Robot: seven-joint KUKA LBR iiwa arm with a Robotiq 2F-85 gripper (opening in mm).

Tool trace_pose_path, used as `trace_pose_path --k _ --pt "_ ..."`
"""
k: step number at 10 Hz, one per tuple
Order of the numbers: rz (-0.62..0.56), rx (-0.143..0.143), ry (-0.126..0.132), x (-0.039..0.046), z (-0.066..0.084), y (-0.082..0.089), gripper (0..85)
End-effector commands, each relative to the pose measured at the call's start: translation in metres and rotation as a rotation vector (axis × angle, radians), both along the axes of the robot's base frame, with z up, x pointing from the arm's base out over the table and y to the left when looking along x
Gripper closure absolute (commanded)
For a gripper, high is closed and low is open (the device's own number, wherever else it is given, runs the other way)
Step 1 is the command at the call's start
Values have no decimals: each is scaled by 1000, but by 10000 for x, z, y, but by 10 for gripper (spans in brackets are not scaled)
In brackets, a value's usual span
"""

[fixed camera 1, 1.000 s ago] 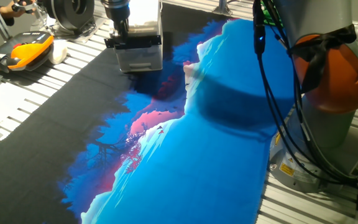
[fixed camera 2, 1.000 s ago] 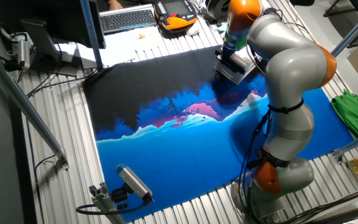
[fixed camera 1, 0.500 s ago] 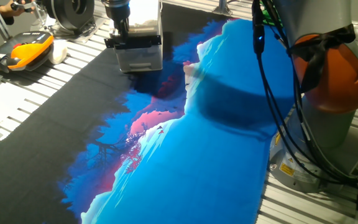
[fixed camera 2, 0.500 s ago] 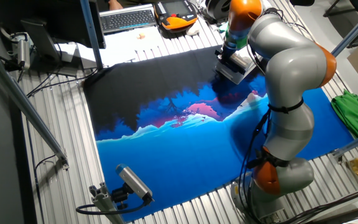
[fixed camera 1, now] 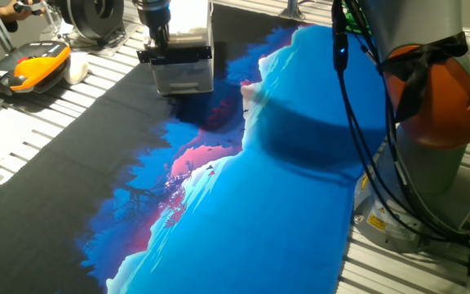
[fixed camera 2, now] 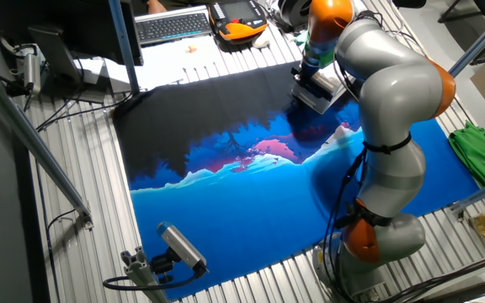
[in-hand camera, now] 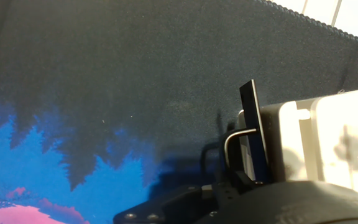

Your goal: Grasp the handle and open the drawer

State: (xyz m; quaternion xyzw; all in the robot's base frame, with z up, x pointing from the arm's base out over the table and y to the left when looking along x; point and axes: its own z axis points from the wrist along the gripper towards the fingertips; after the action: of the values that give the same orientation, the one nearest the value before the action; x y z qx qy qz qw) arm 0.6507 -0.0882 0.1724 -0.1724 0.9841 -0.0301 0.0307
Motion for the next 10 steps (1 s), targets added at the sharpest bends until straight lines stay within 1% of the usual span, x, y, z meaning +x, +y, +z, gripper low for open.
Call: trace_pose_path --k 1,2,3,4,6,8,10 --pt "-1 -2 1 1 1 4 680" --pt "0 2 4 1 1 4 680" --pt "0 -6 5 1 1 4 680" --pt "0 -2 8 1 1 4 680" --pt "-1 -6 8 1 1 4 680" --pt "5 -1 21 -1 2 7 680" --pt "5 -2 23 -9 19 7 680"
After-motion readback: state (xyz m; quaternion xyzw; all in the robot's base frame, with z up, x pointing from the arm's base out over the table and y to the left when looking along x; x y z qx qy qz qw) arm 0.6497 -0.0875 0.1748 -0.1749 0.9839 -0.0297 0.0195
